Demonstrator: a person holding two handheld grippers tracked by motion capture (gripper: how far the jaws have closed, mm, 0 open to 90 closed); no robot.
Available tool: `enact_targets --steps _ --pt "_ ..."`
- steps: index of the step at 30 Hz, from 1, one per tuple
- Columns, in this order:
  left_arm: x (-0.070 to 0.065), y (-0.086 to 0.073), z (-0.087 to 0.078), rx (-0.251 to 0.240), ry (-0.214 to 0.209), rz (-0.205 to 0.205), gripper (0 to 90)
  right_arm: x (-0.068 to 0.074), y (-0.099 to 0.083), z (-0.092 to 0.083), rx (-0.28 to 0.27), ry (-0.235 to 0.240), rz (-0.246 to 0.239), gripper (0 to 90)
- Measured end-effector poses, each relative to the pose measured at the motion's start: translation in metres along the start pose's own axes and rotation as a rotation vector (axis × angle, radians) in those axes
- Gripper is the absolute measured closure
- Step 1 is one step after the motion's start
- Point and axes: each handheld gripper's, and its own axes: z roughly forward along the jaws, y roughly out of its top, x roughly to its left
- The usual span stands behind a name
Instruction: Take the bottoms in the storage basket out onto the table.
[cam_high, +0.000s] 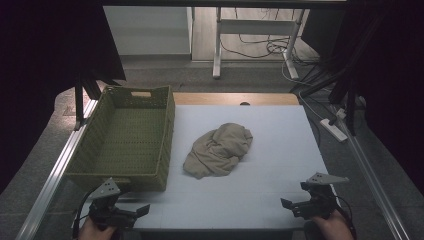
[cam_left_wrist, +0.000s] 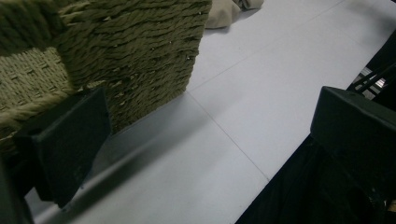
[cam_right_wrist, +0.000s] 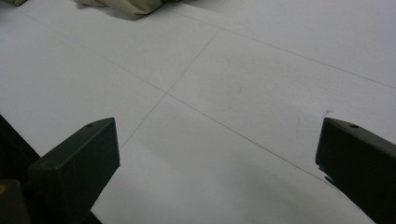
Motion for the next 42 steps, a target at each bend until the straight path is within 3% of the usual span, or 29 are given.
enact_targets --steps 42 --pt "0.028 -0.021 -0.027 0.017 0.053 -0.103 0.0 0.0 0.0 -0.001 -0.005 -0.002 0.003 0.1"
